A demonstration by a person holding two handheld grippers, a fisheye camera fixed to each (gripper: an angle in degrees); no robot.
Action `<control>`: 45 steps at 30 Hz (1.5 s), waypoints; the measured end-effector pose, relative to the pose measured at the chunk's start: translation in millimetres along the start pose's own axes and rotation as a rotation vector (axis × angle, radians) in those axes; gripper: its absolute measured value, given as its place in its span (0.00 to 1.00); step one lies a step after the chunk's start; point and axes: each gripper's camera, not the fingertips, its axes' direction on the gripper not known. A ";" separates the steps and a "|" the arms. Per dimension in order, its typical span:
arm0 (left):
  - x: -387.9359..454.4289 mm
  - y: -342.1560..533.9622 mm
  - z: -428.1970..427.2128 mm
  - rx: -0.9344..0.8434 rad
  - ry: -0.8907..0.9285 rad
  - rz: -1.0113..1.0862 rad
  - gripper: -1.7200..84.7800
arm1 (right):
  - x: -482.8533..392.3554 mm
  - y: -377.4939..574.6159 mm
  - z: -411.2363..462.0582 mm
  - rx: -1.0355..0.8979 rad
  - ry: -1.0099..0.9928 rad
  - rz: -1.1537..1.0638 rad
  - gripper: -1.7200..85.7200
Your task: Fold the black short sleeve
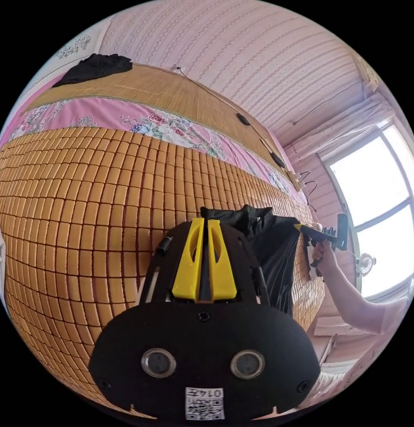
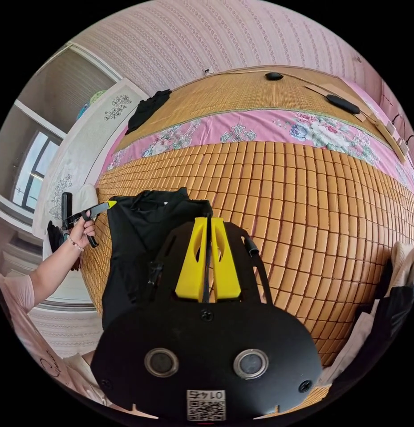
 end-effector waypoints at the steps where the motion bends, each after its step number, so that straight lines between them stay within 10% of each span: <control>1: 0.6 -0.5 -2.6 0.019 0.011 0.004 0.01 | 3.2 -2.2 -10.3 0.025 -0.023 0.013 0.03; 17: 2.6 229.5 -72.8 -0.089 0.193 0.005 0.01 | -11.6 236.4 -99.4 -0.064 -0.360 -0.026 0.03; 24: -25.6 335.8 -6.5 -0.143 0.031 -0.206 0.01 | -0.4 323.9 -27.1 -0.166 -0.245 0.147 0.03; 38: -5.2 398.0 -40.4 0.225 0.171 -0.061 0.01 | -34.8 368.7 -63.3 0.113 -0.224 -0.178 0.03; 45: -5.2 447.1 -39.1 0.034 0.066 -0.110 0.05 | -58.1 419.8 -42.6 0.014 -0.138 -0.142 0.05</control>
